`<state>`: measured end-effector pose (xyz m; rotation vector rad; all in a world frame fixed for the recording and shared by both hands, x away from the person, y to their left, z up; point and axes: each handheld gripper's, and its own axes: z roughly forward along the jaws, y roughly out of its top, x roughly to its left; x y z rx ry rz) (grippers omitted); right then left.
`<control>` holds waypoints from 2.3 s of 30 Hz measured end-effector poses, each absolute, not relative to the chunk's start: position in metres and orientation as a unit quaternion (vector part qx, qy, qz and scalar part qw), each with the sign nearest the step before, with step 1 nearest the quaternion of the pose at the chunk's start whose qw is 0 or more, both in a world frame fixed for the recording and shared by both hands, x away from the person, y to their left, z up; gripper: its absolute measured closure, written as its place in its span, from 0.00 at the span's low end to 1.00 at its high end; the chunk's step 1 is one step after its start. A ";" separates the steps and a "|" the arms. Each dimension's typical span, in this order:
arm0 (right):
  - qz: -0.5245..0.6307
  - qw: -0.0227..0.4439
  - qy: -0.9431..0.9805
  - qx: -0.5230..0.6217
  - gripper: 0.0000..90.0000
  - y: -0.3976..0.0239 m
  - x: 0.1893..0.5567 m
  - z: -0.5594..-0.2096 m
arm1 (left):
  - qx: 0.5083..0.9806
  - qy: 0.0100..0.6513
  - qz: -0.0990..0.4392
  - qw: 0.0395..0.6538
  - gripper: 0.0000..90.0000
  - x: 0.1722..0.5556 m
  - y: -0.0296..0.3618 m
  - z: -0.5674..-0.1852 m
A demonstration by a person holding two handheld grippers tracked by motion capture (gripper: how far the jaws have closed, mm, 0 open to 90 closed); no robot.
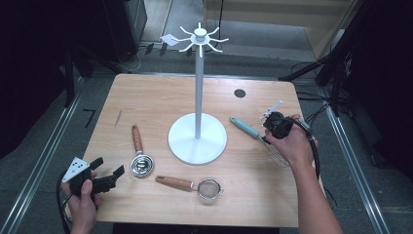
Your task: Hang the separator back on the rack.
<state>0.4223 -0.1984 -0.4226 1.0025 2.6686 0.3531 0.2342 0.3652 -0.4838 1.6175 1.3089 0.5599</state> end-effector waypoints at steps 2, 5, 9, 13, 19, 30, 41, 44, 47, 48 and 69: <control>0.123 0.130 0.922 0.345 0.63 -0.197 0.426 -0.423 | 0.662 0.535 0.229 0.473 0.06 0.234 0.365 -0.484; 0.121 0.115 0.922 0.350 0.66 -0.192 0.430 -0.423 | 0.662 0.535 0.228 0.472 0.06 0.234 0.365 -0.484; 0.120 0.110 0.922 0.351 0.67 -0.188 0.433 -0.423 | 0.662 0.535 0.228 0.473 0.06 0.234 0.365 -0.484; 0.110 0.104 0.926 0.346 0.68 -0.181 0.440 -0.425 | 0.662 0.534 0.228 0.474 0.06 0.234 0.365 -0.484; 0.103 0.094 0.928 0.346 0.71 -0.172 0.450 -0.432 | 0.662 0.535 0.228 0.473 0.06 0.234 0.365 -0.484; 0.082 0.093 0.928 0.351 0.71 -0.160 0.462 -0.440 | 0.662 0.534 0.227 0.474 0.06 0.234 0.365 -0.484; 0.062 0.065 0.929 0.359 0.74 -0.158 0.475 -0.447 | 0.662 0.534 0.227 0.474 0.06 0.234 0.365 -0.484; 0.055 0.059 0.932 0.354 0.75 -0.153 0.477 -0.450 | 0.662 0.534 0.226 0.475 0.06 0.234 0.366 -0.484; 0.046 0.056 0.933 0.353 0.75 -0.150 0.478 -0.453 | 0.662 0.535 0.226 0.474 0.06 0.234 0.366 -0.484; 0.047 0.054 0.934 0.351 0.75 -0.150 0.479 -0.455 | 0.662 0.534 0.226 0.475 0.06 0.234 0.366 -0.484; 0.023 0.016 0.929 0.370 0.79 -0.144 0.479 -0.461 | 0.664 0.534 0.226 0.473 0.06 0.234 0.365 -0.484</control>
